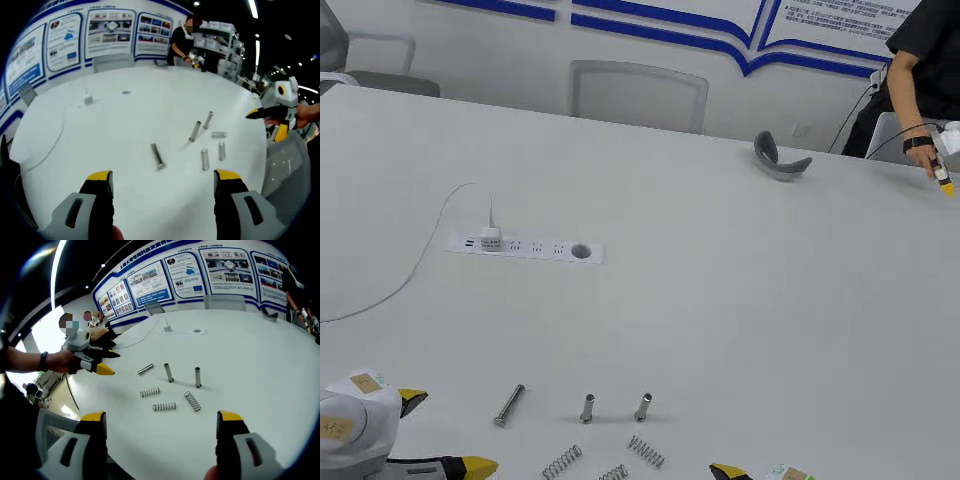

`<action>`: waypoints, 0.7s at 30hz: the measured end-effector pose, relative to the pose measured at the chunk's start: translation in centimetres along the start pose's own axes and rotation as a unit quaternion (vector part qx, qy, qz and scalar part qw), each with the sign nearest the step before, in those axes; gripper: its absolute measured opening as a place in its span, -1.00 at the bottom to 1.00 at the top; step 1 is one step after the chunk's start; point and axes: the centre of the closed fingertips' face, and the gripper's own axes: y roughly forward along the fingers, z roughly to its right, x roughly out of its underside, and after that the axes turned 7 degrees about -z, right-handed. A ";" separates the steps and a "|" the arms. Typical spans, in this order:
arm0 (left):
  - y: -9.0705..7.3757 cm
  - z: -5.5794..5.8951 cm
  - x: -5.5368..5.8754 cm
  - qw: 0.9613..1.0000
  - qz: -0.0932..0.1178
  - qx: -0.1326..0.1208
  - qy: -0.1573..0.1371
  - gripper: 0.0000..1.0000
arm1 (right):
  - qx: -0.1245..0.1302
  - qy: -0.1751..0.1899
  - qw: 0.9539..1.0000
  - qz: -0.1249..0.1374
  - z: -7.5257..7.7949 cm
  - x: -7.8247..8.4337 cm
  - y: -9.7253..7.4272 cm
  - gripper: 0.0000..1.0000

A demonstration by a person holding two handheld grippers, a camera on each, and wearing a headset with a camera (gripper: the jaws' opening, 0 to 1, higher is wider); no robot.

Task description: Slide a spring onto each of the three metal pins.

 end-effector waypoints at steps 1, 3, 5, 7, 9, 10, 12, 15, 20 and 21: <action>0.1 0.0 -0.1 1.000 -0.001 0.000 0.000 0.68 | 0.000 0.000 1.000 -0.001 0.0 0.0 0.0 0.84; 0.4 0.0 -0.4 1.000 -0.001 0.001 0.001 0.67 | 0.000 0.000 1.000 -0.002 0.0 0.1 -0.1 0.84; 0.6 0.0 -0.7 1.000 -0.002 0.003 -0.001 0.67 | 0.000 0.000 1.000 -0.005 0.0 0.2 -0.1 0.84; 0.8 0.0 -1.0 1.000 0.000 0.003 -0.003 0.67 | 0.001 0.000 1.000 -0.008 0.0 0.3 -0.1 0.84; 1.1 0.0 -1.1 1.000 -0.002 0.006 0.000 0.67 | 0.000 0.000 1.000 -0.008 -0.1 0.2 -0.2 0.84; 1.4 -0.2 -1.2 1.000 -0.004 0.007 0.000 0.67 | 0.000 0.000 1.000 -0.008 -0.1 0.2 -0.2 0.84; 1.7 -0.3 -1.3 1.000 -0.006 0.008 0.001 0.66 | 0.000 -0.001 1.000 -0.009 -0.1 0.1 -0.2 0.84; 2.2 -0.5 -1.5 1.000 -0.009 0.009 -0.003 0.66 | 0.003 -0.003 1.000 -0.009 0.1 0.0 -0.3 0.84; 3.2 -1.0 -1.8 1.000 -0.007 0.006 -0.008 0.63 | 0.005 -0.005 1.000 -0.009 0.2 -0.1 -0.5 0.84; 3.3 -1.1 -1.9 1.000 -0.007 0.005 -0.008 0.63 | 0.005 -0.005 1.000 -0.010 0.2 -0.1 -0.5 0.84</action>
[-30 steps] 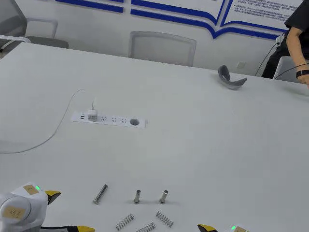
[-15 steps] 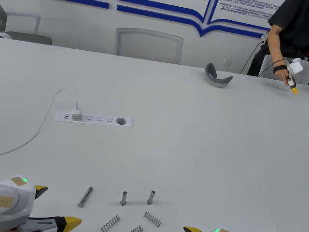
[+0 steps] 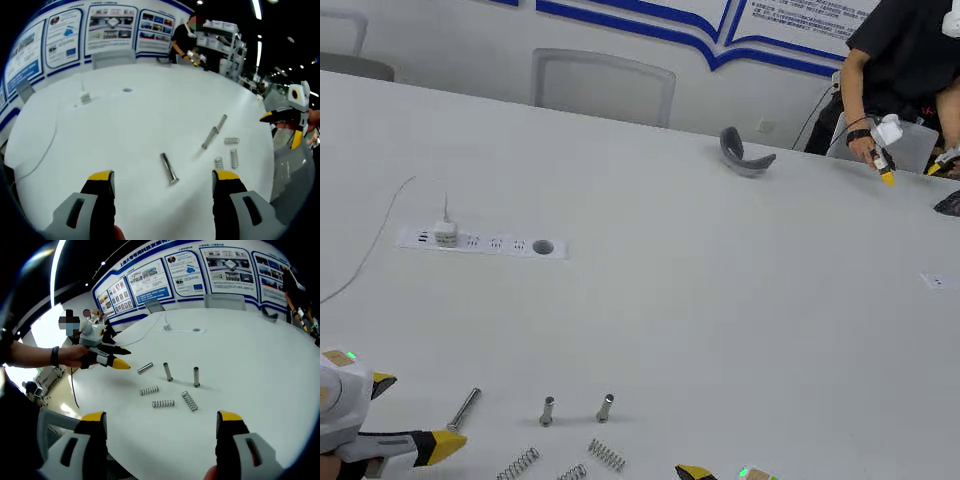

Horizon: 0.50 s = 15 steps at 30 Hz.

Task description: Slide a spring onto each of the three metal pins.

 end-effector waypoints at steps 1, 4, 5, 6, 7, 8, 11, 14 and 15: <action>0.2 -0.1 -0.1 1.000 0.000 0.000 0.001 0.62 | 0.000 0.001 1.000 -0.001 0.0 0.0 0.0 0.84; 0.9 -0.3 -0.4 1.000 -0.002 -0.001 0.004 0.60 | 0.001 0.004 1.000 0.001 0.0 0.0 0.1 0.84; 1.1 -0.4 -0.4 1.000 -0.002 -0.001 0.004 0.59 | 0.001 0.005 1.000 0.001 0.0 -0.1 0.1 0.84; 1.3 -0.5 -0.5 1.000 -0.003 -0.002 0.003 0.57 | 0.000 0.006 1.000 0.002 -0.1 -0.1 0.1 0.84; 1.5 -0.5 -0.5 1.000 -0.003 -0.002 0.001 0.56 | -0.001 0.006 1.000 0.003 -0.2 -0.1 0.2 0.84; 1.7 -0.6 -0.6 1.000 -0.003 -0.003 0.000 0.55 | -0.001 0.006 1.000 0.002 -0.3 -0.1 0.2 0.84; 2.4 -0.7 -0.6 1.000 -0.005 -0.002 -0.004 0.51 | -0.004 0.004 1.000 -0.001 -0.6 0.0 0.4 0.83; 3.0 -0.8 -0.5 1.000 -0.011 -0.003 -0.005 0.44 | -0.005 0.002 1.000 -0.002 -0.6 0.1 0.4 0.83; 3.1 -0.8 -0.4 1.000 -0.013 -0.005 -0.005 0.42 | -0.005 0.003 1.000 -0.002 -0.6 0.1 0.4 0.83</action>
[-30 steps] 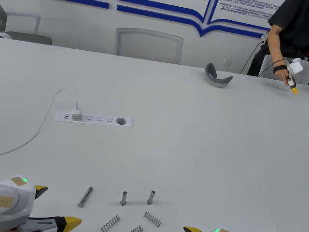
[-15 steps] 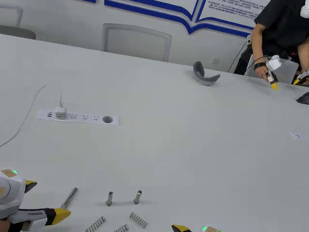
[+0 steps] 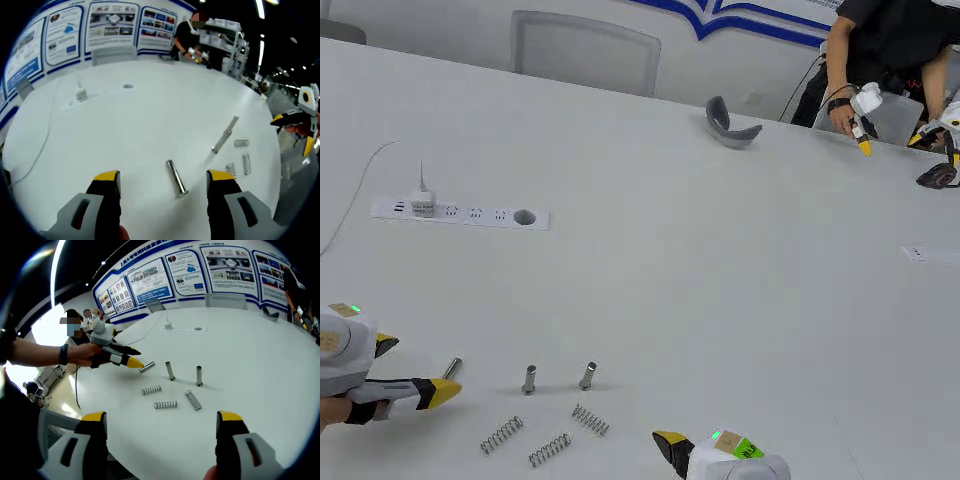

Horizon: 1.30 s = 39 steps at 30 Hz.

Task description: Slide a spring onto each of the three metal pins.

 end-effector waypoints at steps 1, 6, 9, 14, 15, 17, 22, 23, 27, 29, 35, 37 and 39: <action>0.1 0.0 0.0 1.000 -0.001 0.000 0.000 0.40 | 0.000 0.000 1.000 0.000 0.0 0.0 0.0 0.83; 0.7 0.0 -0.2 1.000 -0.004 -0.006 -0.001 0.26 | 0.002 0.003 1.000 0.000 0.3 0.1 -0.2 0.82; 1.0 0.1 -0.3 1.000 -0.007 -0.008 0.000 0.17 | 0.003 0.004 1.000 -0.001 0.5 0.2 -0.2 0.82; 1.4 0.3 -0.3 1.000 -0.011 -0.012 -0.001 -0.08 | 0.003 0.007 1.000 -0.002 0.6 0.3 -0.3 0.80; 1.5 0.3 -0.2 1.000 -0.014 -0.015 0.001 -0.13 | 0.003 0.007 1.000 -0.002 0.6 0.3 -0.3 0.79; 1.7 0.4 0.0 1.000 -0.019 -0.015 -0.001 -0.22 | 0.003 0.009 1.000 -0.002 0.6 0.4 -0.3 0.79; 2.2 1.0 0.6 0.999 -0.034 -0.017 0.009 -0.32 | 0.002 0.011 1.000 -0.003 0.5 0.5 -0.3 0.79; 2.3 1.1 0.6 0.999 -0.035 -0.017 0.009 -0.34 | 0.002 0.011 1.000 -0.003 0.5 0.6 -0.3 0.79; 2.5 1.4 0.7 0.999 -0.040 -0.017 0.005 -0.41 | 0.003 0.014 1.000 -0.003 0.6 0.7 -0.4 0.78; 2.7 1.8 0.6 0.999 -0.045 -0.016 0.008 -0.43 | 0.004 0.014 1.000 -0.004 0.6 0.7 -0.4 0.78; 3.2 1.8 0.4 0.996 -0.065 -0.043 0.033 -0.49 | 0.002 0.014 1.000 -0.004 0.5 0.7 -0.3 0.78; 3.4 1.8 0.3 0.996 -0.070 -0.051 0.039 -0.54 | 0.001 0.015 1.000 -0.002 0.5 0.6 -0.2 0.78; 3.5 1.7 0.3 0.994 -0.077 -0.063 0.045 -0.59 | 0.001 0.016 1.000 -0.002 0.4 0.5 -0.1 0.78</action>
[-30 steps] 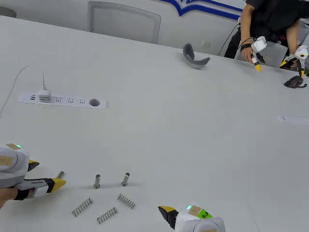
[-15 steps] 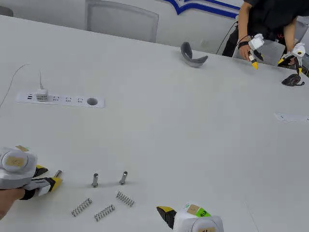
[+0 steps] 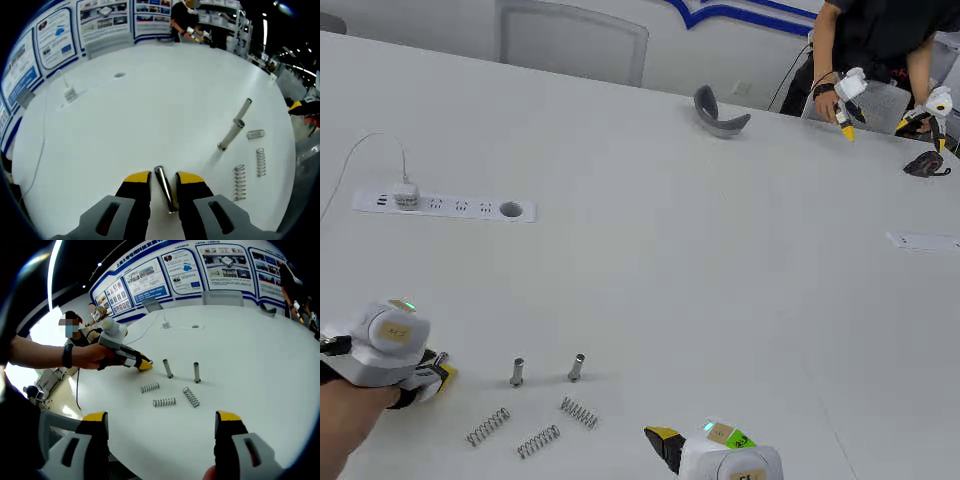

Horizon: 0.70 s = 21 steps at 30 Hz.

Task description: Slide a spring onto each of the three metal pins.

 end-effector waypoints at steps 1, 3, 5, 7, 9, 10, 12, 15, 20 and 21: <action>0.0 0.1 0.0 1.000 -0.003 -0.002 0.003 -0.60 | 0.000 0.001 1.000 0.000 0.0 0.0 0.0 0.78; 0.2 0.2 -0.1 1.000 -0.006 -0.006 0.000 -0.64 | -0.001 0.002 1.000 0.001 -0.1 -0.1 0.1 0.78; 0.3 0.0 -0.1 1.000 -0.011 -0.017 -0.002 -0.65 | -0.002 0.003 1.000 0.001 -0.1 -0.1 0.2 0.78; 0.4 0.0 0.0 1.000 -0.015 -0.023 -0.004 -0.67 | -0.001 0.003 1.000 0.000 -0.1 0.0 0.2 0.78; 0.3 -0.2 0.0 0.999 -0.017 -0.030 -0.005 -0.71 | -0.001 0.004 1.000 0.001 -0.1 0.0 0.2 0.78; 0.3 -0.3 0.0 0.999 -0.018 -0.032 -0.007 -0.73 | -0.001 0.005 1.000 0.001 -0.1 0.0 0.2 0.78; 0.2 -0.7 0.2 0.999 -0.024 -0.041 -0.015 -0.81 | -0.001 0.005 1.000 0.001 0.0 0.0 0.1 0.78; 0.3 -0.6 0.0 0.999 -0.024 -0.036 -0.010 -0.84 | 0.001 0.008 1.000 0.001 0.2 0.0 0.0 0.78; -0.1 -0.4 0.4 0.999 -0.033 -0.024 -0.035 -0.86 | 0.006 0.014 1.000 0.006 0.7 -0.2 -0.2 0.77; -0.2 -0.4 0.5 0.998 -0.033 -0.024 -0.039 -0.86 | 0.007 0.015 1.000 0.007 0.7 -0.2 -0.2 0.77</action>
